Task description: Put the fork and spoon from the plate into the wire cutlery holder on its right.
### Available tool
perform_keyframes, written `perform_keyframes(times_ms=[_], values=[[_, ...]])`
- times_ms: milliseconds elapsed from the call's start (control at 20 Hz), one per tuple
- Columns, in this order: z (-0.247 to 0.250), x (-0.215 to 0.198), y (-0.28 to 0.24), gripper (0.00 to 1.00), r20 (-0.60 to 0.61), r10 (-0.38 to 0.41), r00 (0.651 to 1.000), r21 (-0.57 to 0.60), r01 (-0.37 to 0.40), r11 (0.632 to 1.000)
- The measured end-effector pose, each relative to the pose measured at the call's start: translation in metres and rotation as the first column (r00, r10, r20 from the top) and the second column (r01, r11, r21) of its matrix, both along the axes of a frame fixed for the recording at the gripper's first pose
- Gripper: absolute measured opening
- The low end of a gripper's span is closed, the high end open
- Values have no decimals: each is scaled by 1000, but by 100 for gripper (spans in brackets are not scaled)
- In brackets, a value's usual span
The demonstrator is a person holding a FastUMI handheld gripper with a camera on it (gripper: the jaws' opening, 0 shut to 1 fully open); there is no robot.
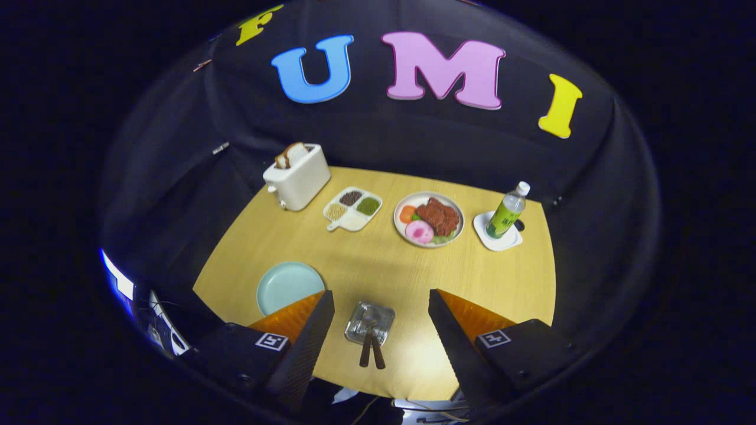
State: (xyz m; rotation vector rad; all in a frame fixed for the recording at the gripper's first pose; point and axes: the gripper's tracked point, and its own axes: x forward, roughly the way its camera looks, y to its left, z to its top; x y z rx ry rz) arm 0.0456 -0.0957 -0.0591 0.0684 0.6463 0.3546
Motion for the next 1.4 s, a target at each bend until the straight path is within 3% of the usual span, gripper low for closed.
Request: perform_keyframes(times_ms=[200,500,750,1150,1400], values=[[19,-7,-10,100,189,-49,981,18,46,999],[32,-21,-25,99,372,-25,928,42,10,999],[38,-27,-35,99,433,10,901,69,-44,997],[39,-14,-50,99,475,-54,878,91,12,996],[34,-13,-46,99,470,-25,882,79,-14,997]])
